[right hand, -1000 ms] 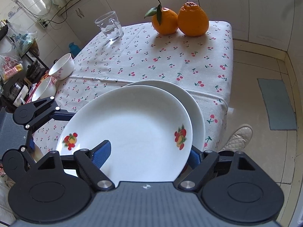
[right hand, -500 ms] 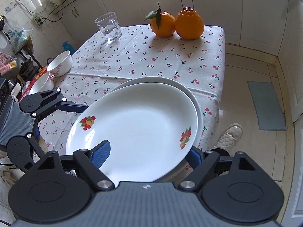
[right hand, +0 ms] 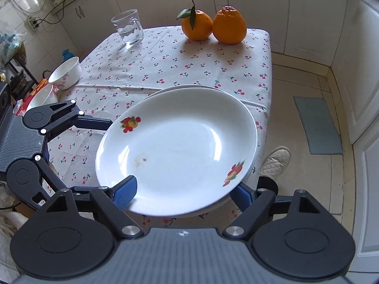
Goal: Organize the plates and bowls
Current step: 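Carry the plate with the right gripper and lower it onto the plate stack, then open the right gripper and withdraw it from the plate stack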
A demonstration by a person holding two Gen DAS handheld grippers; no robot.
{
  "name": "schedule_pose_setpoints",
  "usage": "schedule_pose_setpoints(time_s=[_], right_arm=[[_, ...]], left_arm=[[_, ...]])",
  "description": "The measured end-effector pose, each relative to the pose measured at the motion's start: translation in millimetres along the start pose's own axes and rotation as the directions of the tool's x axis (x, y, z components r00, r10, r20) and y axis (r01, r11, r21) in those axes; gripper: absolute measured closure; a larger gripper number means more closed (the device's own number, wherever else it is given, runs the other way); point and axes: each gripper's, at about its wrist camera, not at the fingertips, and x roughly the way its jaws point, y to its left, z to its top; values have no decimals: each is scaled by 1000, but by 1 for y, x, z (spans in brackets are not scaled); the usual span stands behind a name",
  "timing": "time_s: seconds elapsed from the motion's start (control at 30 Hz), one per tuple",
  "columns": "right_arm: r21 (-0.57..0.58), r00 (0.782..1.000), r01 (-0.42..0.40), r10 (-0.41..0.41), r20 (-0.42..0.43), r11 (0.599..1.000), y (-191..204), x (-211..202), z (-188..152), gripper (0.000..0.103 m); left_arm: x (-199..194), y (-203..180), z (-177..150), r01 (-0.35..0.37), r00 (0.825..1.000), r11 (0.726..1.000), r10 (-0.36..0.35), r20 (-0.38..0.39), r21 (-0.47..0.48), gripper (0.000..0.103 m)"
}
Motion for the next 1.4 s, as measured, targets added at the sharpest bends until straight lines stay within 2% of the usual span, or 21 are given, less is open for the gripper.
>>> schedule_pose_setpoints(time_s=[0.63,0.8,0.97,1.17,1.33,1.4], right_arm=[[28,999,48,-48,4,998,5,0,-12,11],[4,996,31,-31,88,1000,20,-16,-12,0],[-32,986,42,-36,162,999,43,-25,-12,0],[-58,967,103,-86,239,993,81,-25,-18,0],[-66,946,169,-143,290,983,115,-21,-25,0],[-82,943,173,-141,300,981,129,-16,-26,0]], left_arm=[[-1,-4,-2,-8,1000,1000,7,3,18,7],[-14,-5,-5,-15,999,1000,14,37,18,7],[-34,-9,-12,-46,996,999,44,80,27,7],[-66,-13,-30,-118,986,992,112,124,39,6],[-97,-9,-56,-181,975,983,182,131,-18,6],[-112,-5,-68,-206,968,977,212,133,-53,6]])
